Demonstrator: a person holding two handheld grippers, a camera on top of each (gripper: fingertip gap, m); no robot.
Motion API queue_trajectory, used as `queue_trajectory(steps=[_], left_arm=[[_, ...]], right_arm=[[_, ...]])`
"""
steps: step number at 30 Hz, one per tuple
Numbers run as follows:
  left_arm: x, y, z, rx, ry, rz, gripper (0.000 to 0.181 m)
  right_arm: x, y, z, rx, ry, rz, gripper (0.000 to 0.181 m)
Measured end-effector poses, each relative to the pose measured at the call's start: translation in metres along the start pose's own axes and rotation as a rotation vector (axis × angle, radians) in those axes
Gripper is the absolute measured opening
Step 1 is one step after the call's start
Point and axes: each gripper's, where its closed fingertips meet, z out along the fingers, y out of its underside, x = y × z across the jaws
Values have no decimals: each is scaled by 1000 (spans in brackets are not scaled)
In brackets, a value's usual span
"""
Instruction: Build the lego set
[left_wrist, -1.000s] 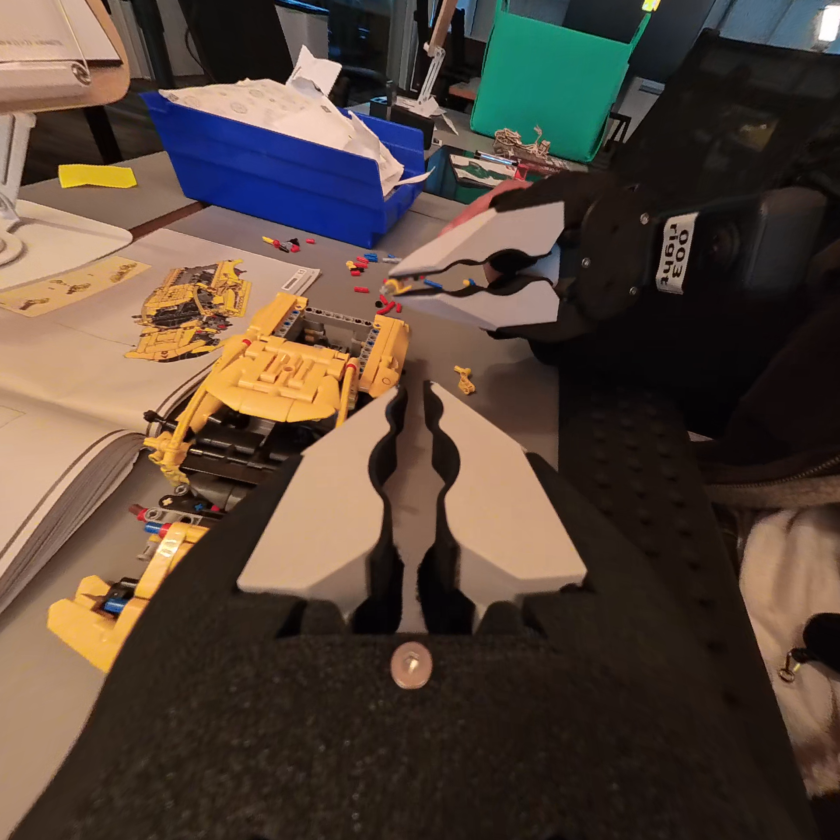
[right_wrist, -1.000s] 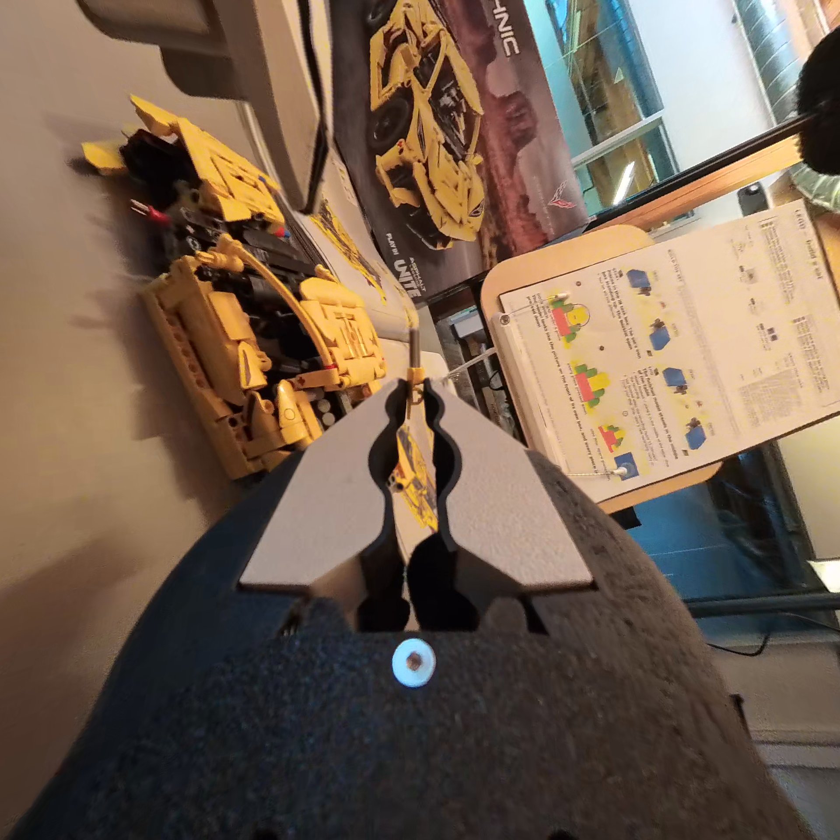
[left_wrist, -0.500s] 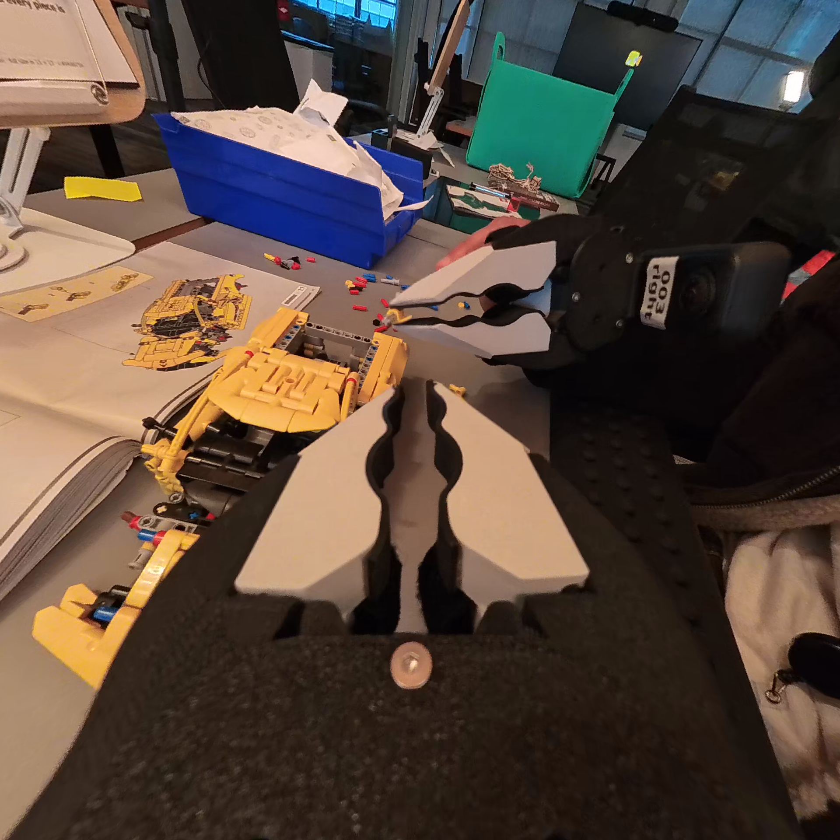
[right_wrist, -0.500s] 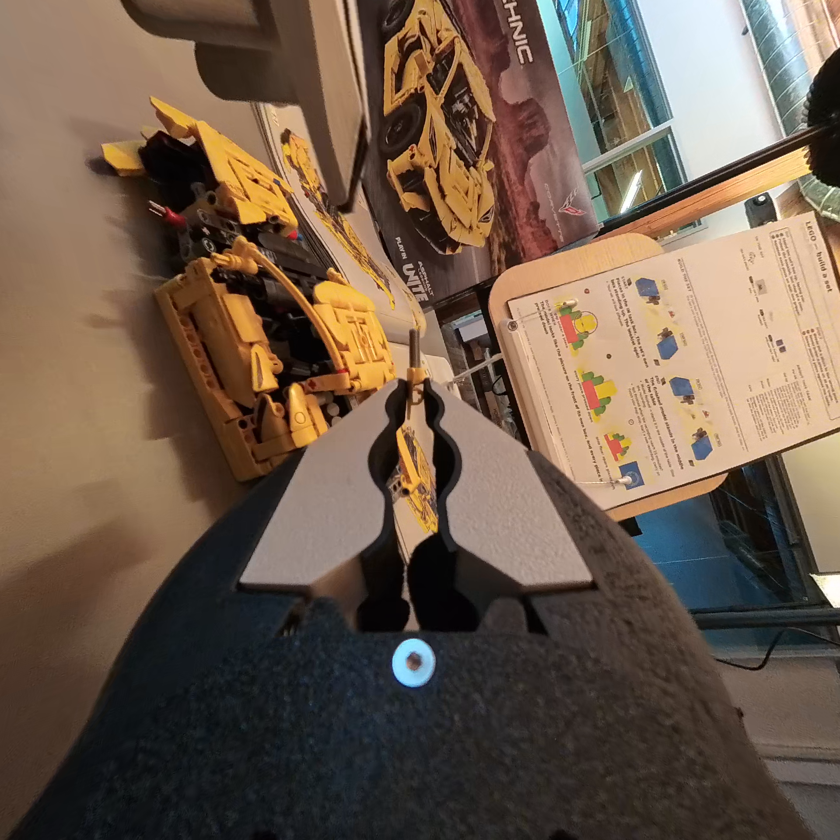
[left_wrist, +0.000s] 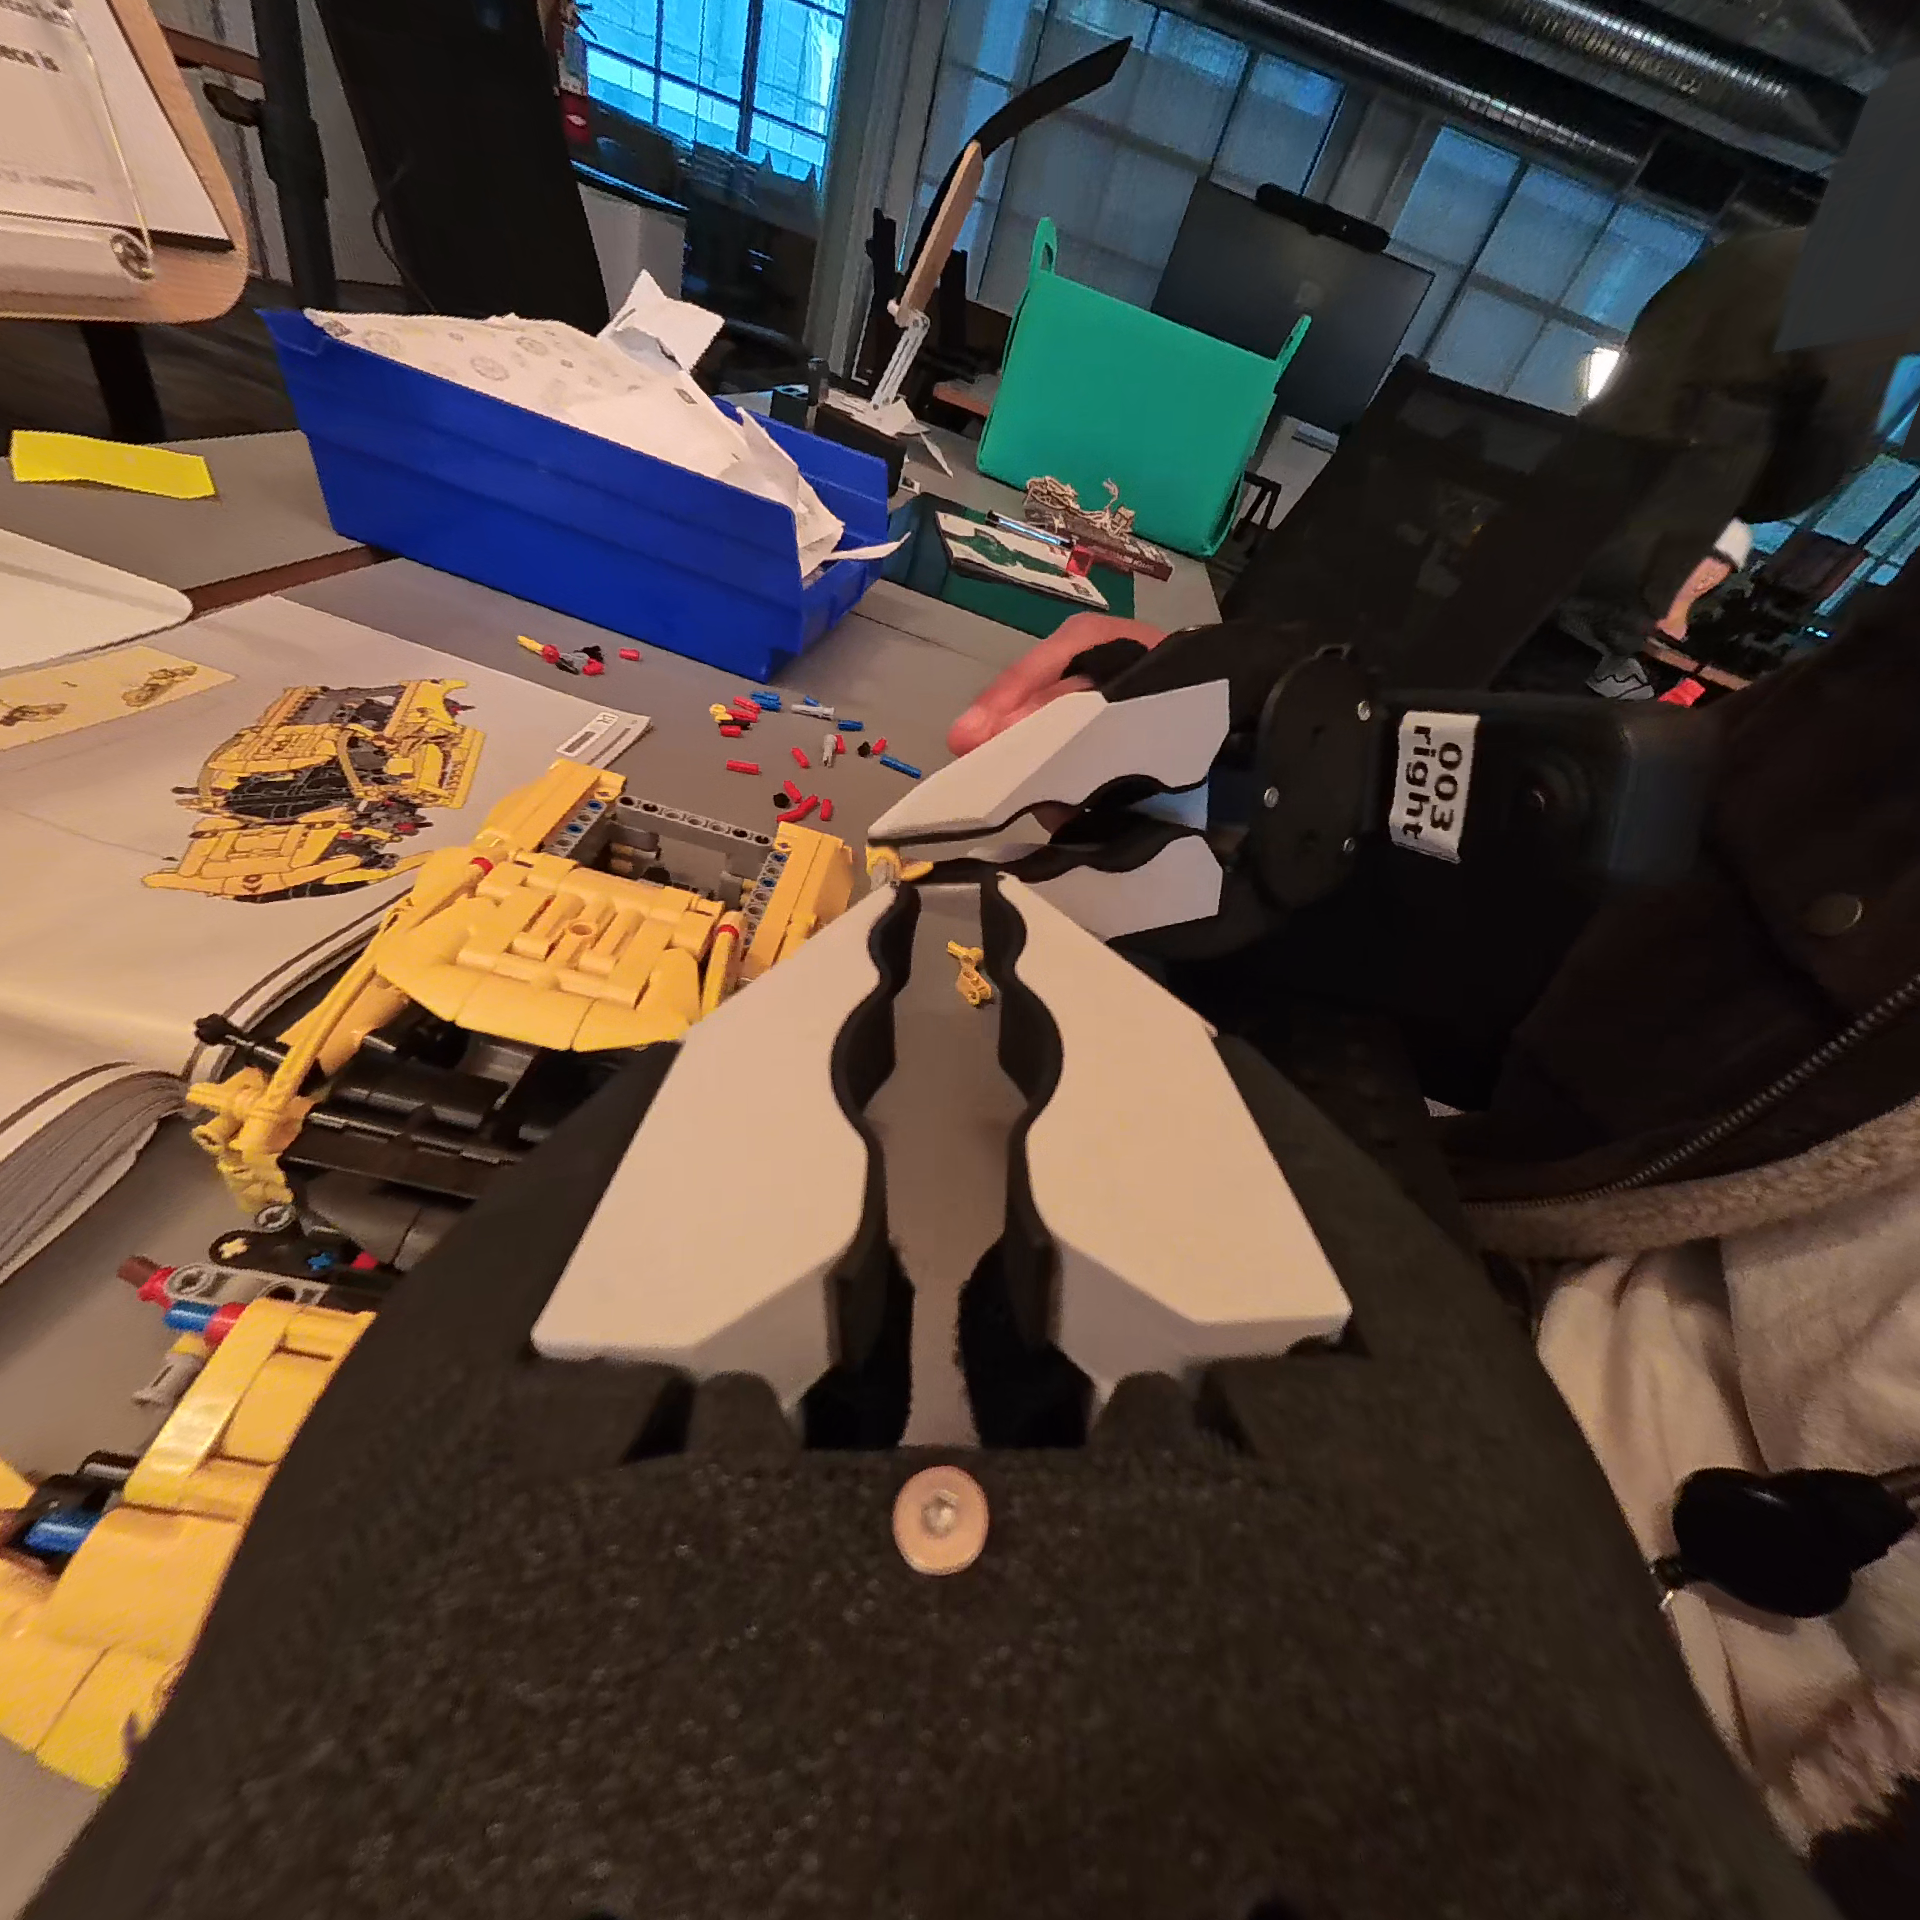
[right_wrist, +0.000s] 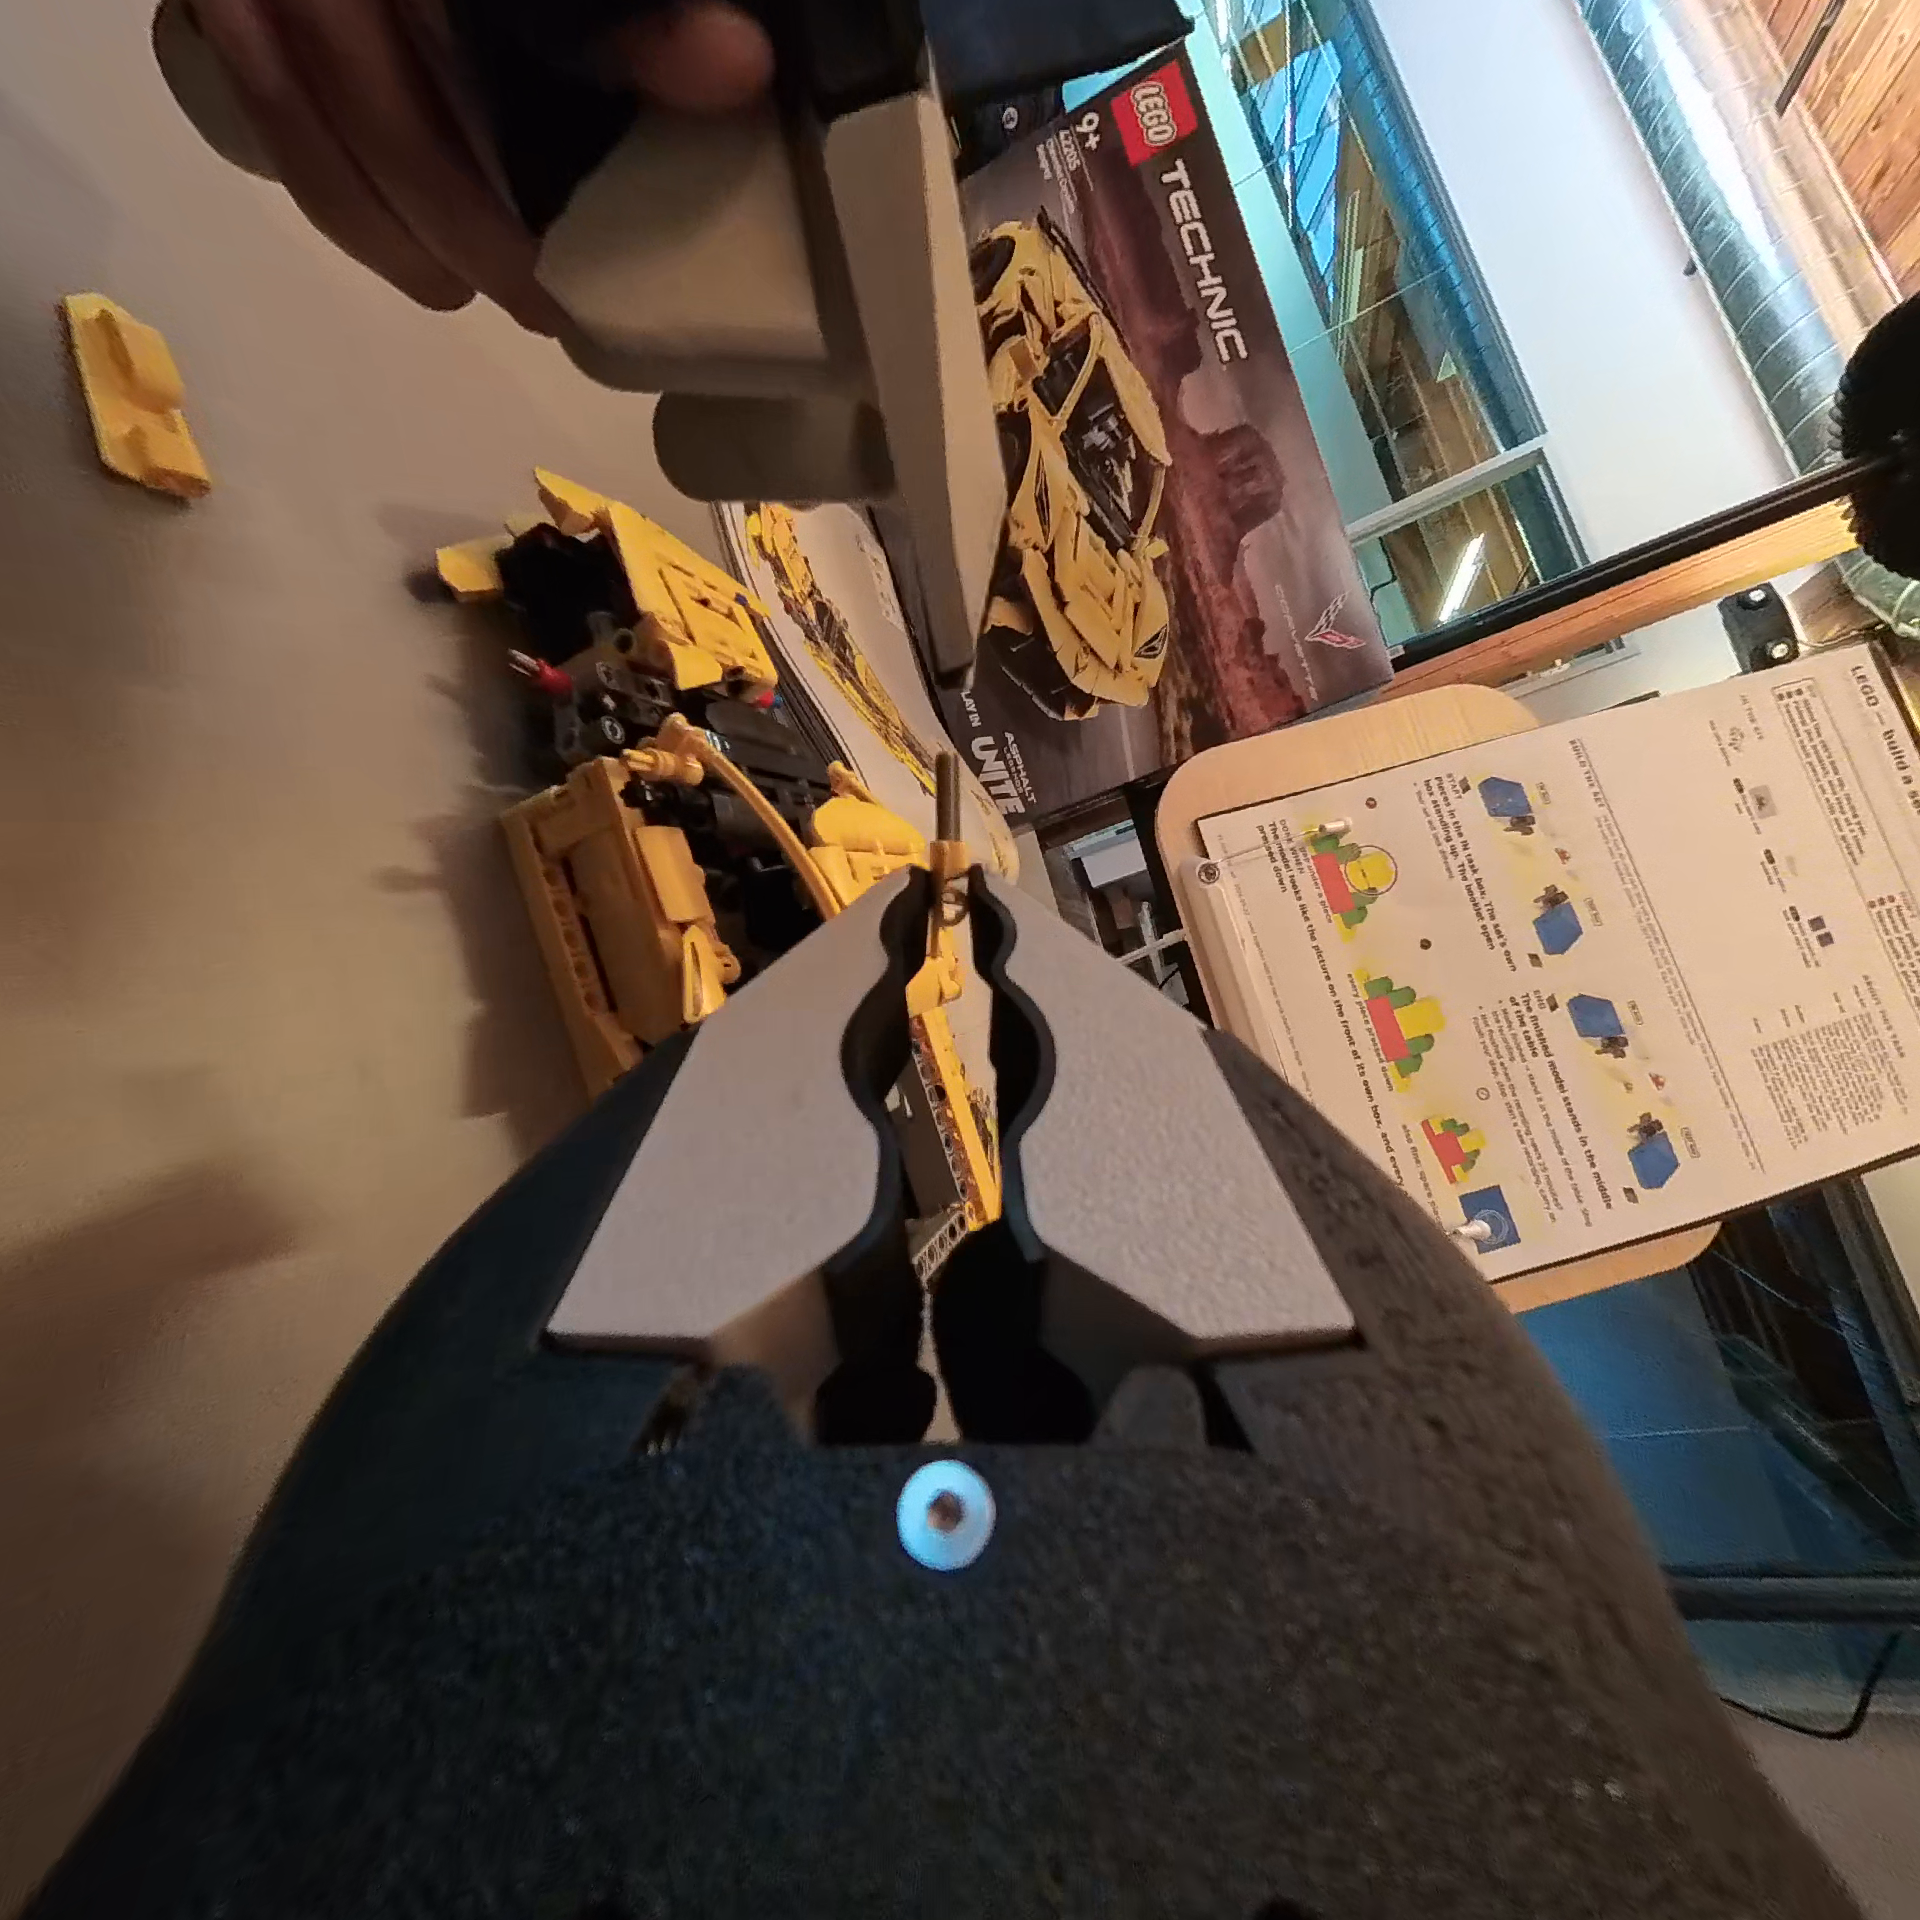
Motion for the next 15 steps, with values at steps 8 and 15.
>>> queue_trajectory(steps=[8,15], left_arm=[[-1,1,2,-7,-8,0,10],[-1,6,2,-33,3,-23,8]], right_arm=[[-2,-12,-3,47,4,-24,6],[-5,-18,-5,69,0,-57,7]])
